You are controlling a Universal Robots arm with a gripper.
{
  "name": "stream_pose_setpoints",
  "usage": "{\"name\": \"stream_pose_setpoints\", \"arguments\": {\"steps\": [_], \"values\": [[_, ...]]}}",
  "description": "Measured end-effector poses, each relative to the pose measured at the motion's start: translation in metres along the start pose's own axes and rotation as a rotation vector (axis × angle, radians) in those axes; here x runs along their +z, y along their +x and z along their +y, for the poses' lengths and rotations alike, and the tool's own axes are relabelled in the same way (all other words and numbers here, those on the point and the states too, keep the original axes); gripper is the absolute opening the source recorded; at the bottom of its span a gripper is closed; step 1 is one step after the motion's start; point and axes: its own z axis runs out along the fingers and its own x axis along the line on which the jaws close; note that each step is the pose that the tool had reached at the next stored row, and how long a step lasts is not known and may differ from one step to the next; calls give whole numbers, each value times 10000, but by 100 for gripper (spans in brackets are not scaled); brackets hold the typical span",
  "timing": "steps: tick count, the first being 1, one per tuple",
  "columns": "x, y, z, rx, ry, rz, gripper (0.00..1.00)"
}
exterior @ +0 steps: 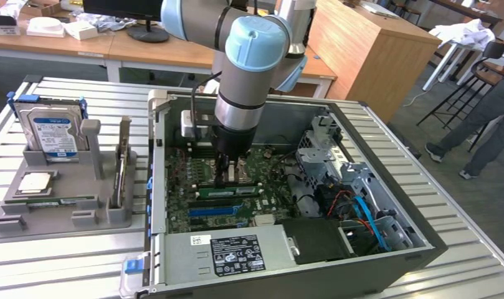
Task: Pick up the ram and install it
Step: 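Press down the ram until it locks into place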
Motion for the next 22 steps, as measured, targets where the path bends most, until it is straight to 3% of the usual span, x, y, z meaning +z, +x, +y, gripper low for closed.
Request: {"name": "stream_pose_setpoints", "arguments": {"steps": [11, 22], "values": [[-16, -2, -1, 0, 12, -16, 10], [-247, -7, 3, 1, -11, 0, 10]]}}
